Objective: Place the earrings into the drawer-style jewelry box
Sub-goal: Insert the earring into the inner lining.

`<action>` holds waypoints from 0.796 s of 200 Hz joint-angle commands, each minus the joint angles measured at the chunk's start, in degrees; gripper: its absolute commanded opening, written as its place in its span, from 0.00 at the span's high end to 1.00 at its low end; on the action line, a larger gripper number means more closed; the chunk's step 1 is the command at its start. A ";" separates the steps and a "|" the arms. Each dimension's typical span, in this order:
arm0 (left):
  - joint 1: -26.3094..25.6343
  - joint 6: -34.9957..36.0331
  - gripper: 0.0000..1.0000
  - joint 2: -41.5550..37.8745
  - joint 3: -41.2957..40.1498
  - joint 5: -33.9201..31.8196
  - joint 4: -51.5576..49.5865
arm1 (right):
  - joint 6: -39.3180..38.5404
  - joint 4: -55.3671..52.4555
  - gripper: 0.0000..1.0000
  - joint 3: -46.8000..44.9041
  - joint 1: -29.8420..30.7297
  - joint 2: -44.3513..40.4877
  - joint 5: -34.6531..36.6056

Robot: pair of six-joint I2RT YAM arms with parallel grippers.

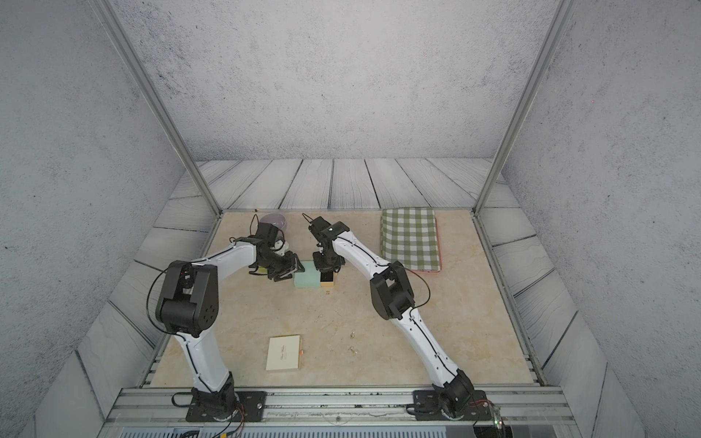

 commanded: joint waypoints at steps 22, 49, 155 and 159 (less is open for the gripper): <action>-0.36 0.65 0.40 -1.76 -0.63 0.56 -0.19 | -0.24 -1.71 0.64 0.49 0.24 -2.14 1.52; -0.36 0.72 0.41 -1.93 -0.63 0.56 -0.16 | -0.15 -1.93 0.58 1.08 0.25 -2.43 0.81; -0.36 0.63 0.41 -2.00 -0.80 0.52 0.07 | 0.55 -1.27 0.53 1.22 0.25 -4.95 -1.73; -0.36 0.57 0.41 -2.02 -0.89 0.50 0.01 | 0.55 -1.27 0.53 1.24 0.25 -5.03 -1.80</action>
